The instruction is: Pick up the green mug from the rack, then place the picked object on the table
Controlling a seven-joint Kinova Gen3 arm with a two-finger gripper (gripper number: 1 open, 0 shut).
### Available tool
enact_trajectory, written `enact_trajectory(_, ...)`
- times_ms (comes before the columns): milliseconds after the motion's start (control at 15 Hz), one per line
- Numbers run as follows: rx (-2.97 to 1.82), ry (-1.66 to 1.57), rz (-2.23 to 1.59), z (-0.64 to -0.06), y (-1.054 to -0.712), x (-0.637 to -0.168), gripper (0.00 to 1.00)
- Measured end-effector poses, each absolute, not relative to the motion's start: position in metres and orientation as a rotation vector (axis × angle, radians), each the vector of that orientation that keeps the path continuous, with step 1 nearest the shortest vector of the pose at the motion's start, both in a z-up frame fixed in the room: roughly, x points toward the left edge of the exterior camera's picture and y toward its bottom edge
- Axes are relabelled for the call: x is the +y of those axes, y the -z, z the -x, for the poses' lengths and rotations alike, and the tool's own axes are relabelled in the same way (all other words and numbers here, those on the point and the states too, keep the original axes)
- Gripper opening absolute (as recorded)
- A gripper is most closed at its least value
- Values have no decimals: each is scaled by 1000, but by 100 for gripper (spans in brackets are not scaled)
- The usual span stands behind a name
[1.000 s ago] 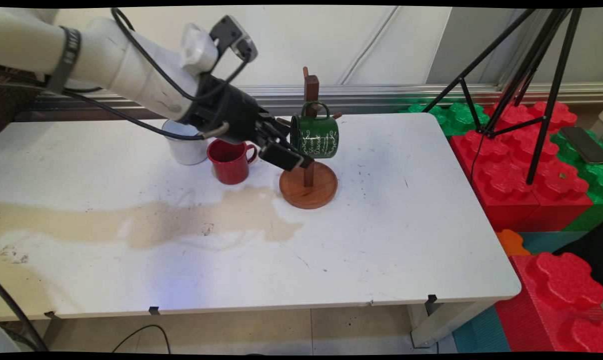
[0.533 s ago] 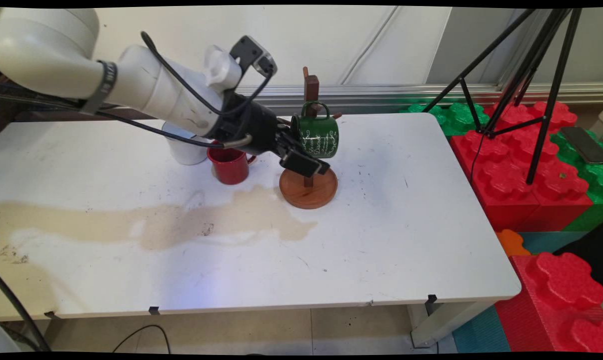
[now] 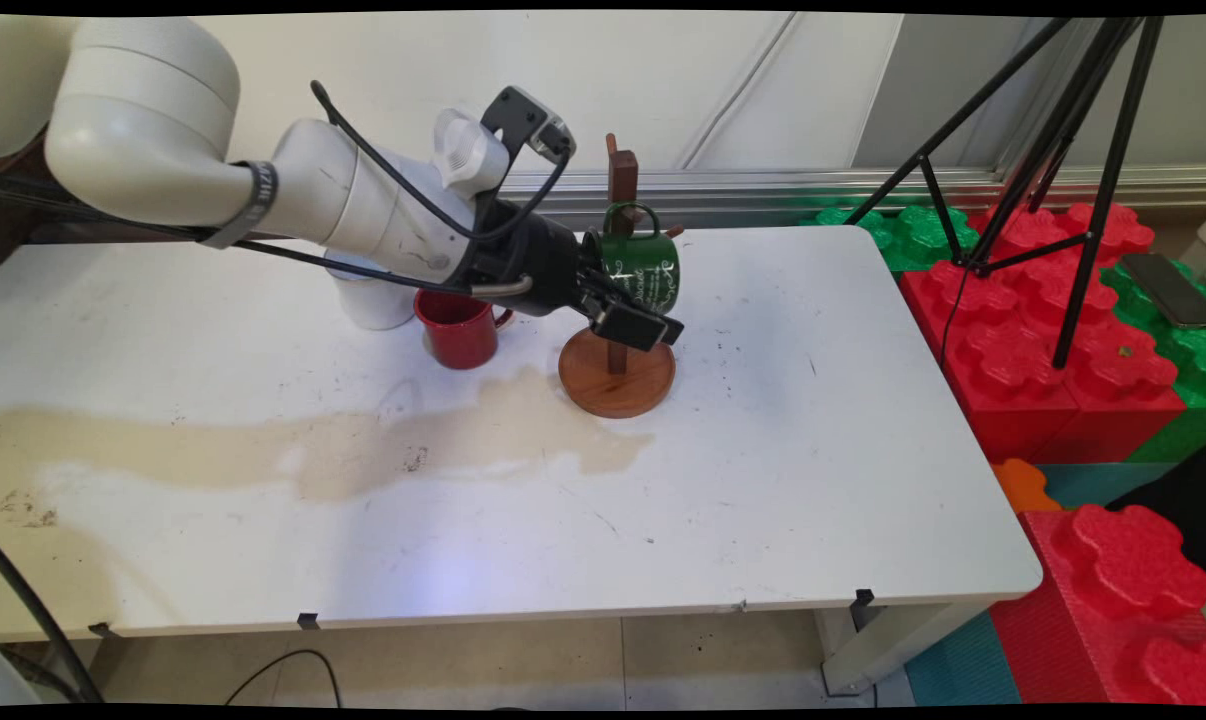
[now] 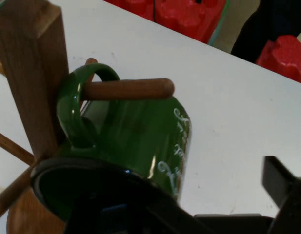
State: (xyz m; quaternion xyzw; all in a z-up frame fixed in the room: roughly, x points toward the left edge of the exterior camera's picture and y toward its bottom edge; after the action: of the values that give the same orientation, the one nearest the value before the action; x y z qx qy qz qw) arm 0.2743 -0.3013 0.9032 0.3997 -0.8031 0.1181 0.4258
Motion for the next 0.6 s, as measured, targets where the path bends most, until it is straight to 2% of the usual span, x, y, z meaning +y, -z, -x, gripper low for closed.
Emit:
enact_trajectory(67,-2004,-298,-1002,-274,-902,-302,0)
enact_trajectory(600,-1975,-315,-1006,-276,-899,-302,0)
